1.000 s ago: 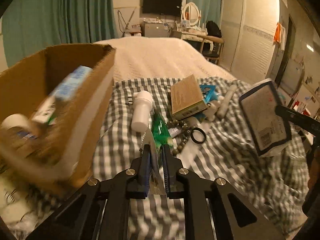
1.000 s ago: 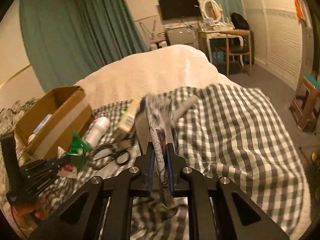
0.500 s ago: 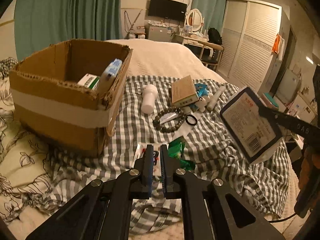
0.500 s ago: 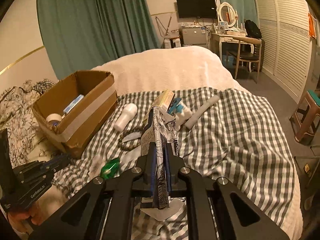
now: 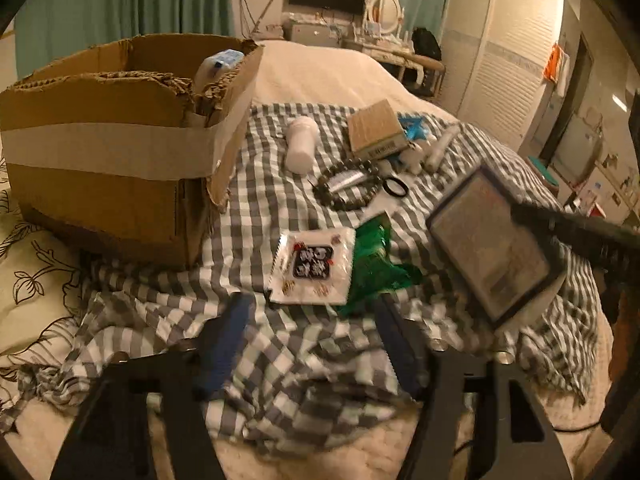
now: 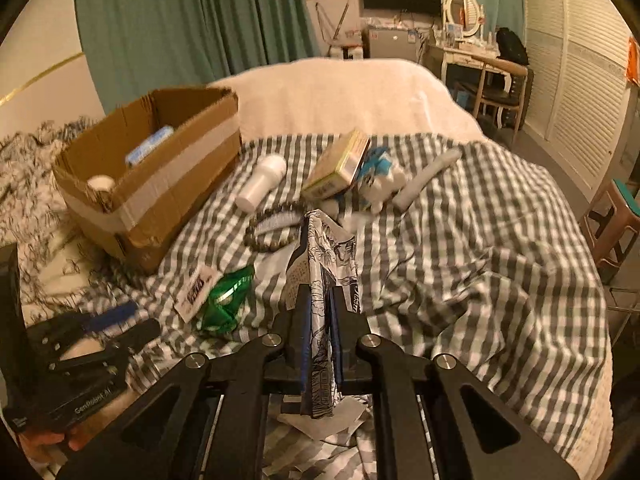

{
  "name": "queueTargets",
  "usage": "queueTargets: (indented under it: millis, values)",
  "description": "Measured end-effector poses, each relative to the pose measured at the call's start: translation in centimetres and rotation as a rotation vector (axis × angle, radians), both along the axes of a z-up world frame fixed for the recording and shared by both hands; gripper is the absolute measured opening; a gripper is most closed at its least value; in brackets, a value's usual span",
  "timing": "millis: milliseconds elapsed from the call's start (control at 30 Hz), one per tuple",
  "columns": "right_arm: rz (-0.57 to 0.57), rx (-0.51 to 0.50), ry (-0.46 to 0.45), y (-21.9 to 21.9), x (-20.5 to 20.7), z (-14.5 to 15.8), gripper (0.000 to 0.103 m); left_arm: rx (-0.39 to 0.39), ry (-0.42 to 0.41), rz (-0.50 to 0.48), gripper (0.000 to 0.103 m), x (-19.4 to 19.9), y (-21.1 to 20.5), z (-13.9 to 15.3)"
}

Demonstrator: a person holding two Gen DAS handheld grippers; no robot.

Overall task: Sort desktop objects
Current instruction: 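Grasp a small white snack packet with the left gripper while the right holds the printed packet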

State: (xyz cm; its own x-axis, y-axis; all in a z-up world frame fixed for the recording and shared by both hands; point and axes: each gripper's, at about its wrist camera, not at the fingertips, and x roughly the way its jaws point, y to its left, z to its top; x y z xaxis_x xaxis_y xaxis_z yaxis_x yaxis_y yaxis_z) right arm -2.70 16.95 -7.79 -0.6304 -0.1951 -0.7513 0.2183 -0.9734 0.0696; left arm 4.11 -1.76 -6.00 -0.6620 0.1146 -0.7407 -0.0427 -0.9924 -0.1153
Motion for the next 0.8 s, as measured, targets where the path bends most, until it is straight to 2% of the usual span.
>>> queueTargets:
  millis: [100,167,300,333,367,433,467,500,533,567,600,667,800]
  values:
    - [0.007,-0.003,-0.027,-0.3,-0.5,-1.3,0.013,0.016,-0.023,0.009,0.069,-1.2,-0.5,-0.8]
    - [-0.001,-0.038,-0.055,-0.2,-1.2,-2.3,0.026,0.008,-0.031,0.028,0.069,-2.2,-0.9,-1.3]
    - [0.031,-0.060,-0.096,-1.0,-2.2,-3.9,0.030,0.042,-0.081,0.035,0.069,-3.8,-1.2,-3.3]
    - [0.042,-0.053,-0.104,-1.4,-2.4,-4.3,0.035,0.056,-0.087,0.038,0.069,-4.1,-1.2,-3.8]
    - [0.050,-0.049,-0.107,-1.6,-2.5,-4.6,0.038,0.062,-0.087,0.042,0.069,-4.2,-1.1,-4.3]
    - [0.061,-0.041,-0.106,-2.0,-2.7,-5.1,0.038,0.042,-0.071,0.041,0.067,-4.3,-0.8,-4.7]
    - [0.061,-0.035,-0.101,-2.1,-2.7,-5.3,0.033,0.027,-0.072,0.031,0.052,-4.5,-0.7,-4.9]
    - [0.062,-0.029,-0.099,-2.1,-2.8,-5.4,0.028,0.011,-0.079,0.020,0.033,-4.6,-0.5,-5.1]
    - [0.063,-0.031,-0.103,-2.1,-3.0,-5.5,0.020,-0.016,-0.084,0.015,0.027,-4.7,-0.3,-5.3]
    - [0.061,-0.036,-0.101,-2.0,-3.1,-5.5,0.019,-0.028,-0.079,0.015,0.025,-4.7,-0.3,-5.3]
    - [0.058,-0.044,-0.098,-1.9,-3.1,-5.5,0.018,-0.024,-0.071,0.013,0.016,-4.5,-0.4,-5.3]
    - [0.057,-0.063,-0.091,-1.7,-3.1,-5.3,0.010,-0.002,-0.059,0.021,0.009,-4.1,-1.0,-4.9]
    - [0.055,-0.063,-0.075,-1.5,-2.5,-4.4,0.008,0.029,-0.046,0.020,0.006,-3.6,-1.4,-4.4]
